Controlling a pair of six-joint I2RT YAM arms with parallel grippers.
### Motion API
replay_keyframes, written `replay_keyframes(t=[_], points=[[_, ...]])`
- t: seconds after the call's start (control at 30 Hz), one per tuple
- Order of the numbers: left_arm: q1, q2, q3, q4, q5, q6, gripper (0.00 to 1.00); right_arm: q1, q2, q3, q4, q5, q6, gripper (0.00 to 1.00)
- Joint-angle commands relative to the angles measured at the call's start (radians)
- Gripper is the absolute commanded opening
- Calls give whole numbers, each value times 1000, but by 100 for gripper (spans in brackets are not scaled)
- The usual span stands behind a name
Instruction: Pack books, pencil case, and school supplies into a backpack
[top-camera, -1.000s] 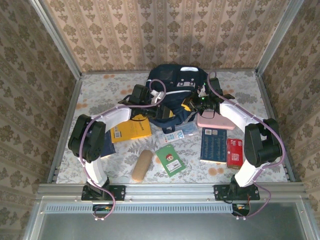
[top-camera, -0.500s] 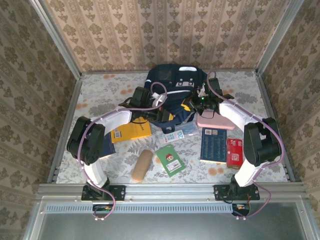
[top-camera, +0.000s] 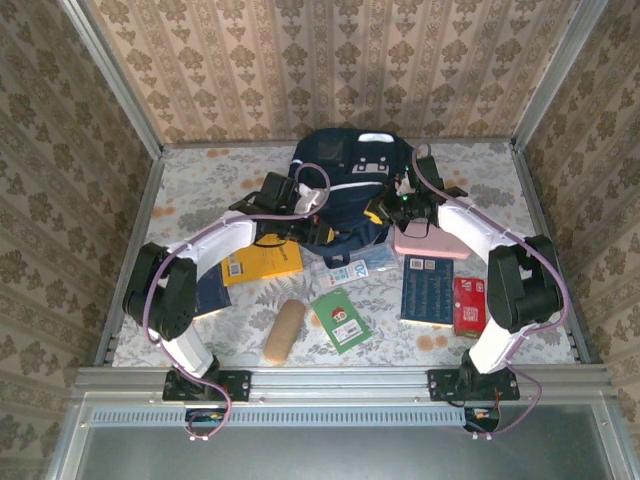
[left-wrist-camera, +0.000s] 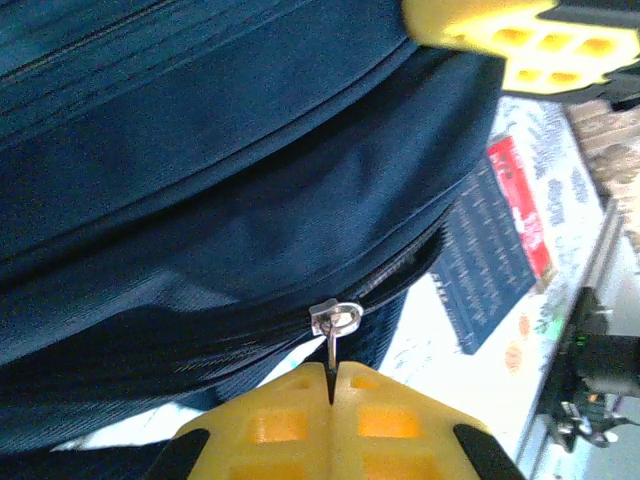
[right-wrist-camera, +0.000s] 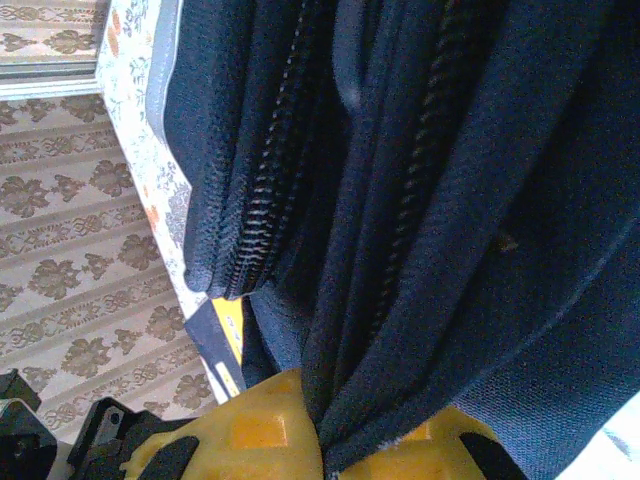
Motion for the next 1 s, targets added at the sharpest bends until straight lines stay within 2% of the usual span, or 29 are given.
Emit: replay_keyframes(t=[0.0, 0.4, 0.77, 0.8, 0.87, 0.97], points=[[-10, -30, 26, -154, -122, 86, 0, -23, -30, 53, 2, 59, -31, 0], [-7, -21, 28, -204, -361, 75, 0, -49, -5, 117, -92, 135, -93, 0], [16, -44, 8, -135, -401, 53, 0, -75, 68, 231, -193, 244, -182, 0], [16, -50, 2, -114, -382, 42, 0, -75, 73, 249, -210, 259, -194, 9], [15, -61, -12, -66, -337, 6, 0, -70, 72, 271, -231, 272, -193, 38], [5, -54, 10, -48, -295, -54, 0, -38, 34, 288, -316, 367, -170, 70]])
